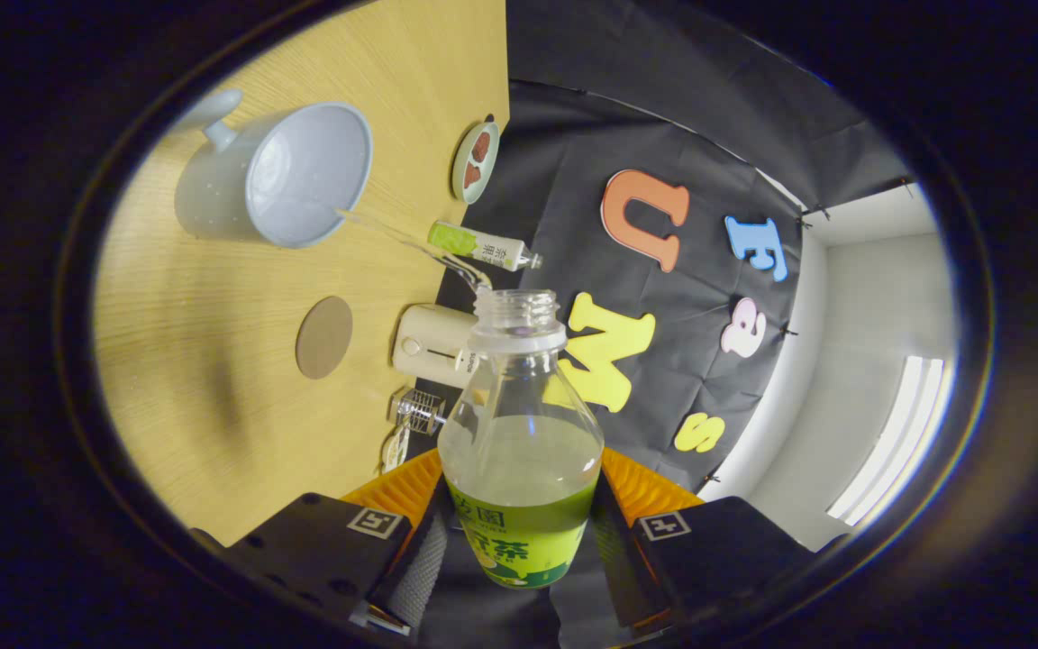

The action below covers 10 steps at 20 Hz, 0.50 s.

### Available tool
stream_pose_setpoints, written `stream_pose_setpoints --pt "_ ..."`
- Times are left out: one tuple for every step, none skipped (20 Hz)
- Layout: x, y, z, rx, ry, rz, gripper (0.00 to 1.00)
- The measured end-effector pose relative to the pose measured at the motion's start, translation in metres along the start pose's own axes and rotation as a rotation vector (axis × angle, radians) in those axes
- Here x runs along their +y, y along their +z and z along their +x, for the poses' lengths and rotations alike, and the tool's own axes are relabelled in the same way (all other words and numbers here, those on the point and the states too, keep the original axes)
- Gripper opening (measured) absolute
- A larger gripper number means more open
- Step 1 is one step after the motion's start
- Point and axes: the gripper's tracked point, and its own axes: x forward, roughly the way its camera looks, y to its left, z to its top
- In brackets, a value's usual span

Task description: Take the bottle from table, then pour the juice into the cup, finally place the bottle on the coaster

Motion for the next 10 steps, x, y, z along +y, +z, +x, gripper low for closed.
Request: stream_pose_setpoints --pt "0.0 0.002 -0.002 -0.002 0.0 -0.001 0.8" --pt "0.001 0.0 -0.002 0.003 0.002 -0.006 0.8" --pt "0.0 0.0 -0.003 0.003 0.002 -0.016 0.8" --pt "-0.002 0.001 -0.003 0.002 -0.002 -0.023 0.8" --pt "-0.004 0.001 -0.004 0.003 -0.004 -0.024 0.8" --pt "-0.006 0.001 -0.003 -0.001 -0.011 -0.019 0.8" --pt "-0.009 0.001 -0.004 0.002 -0.018 -0.02 0.8" --pt "-0.01 0.0 -0.006 0.003 -0.024 -0.024 0.8" --pt "-0.012 0.0 -0.006 0.003 -0.031 -0.031 0.8" --pt "-0.015 0.0 -0.006 0.008 -0.04 -0.039 0.8"
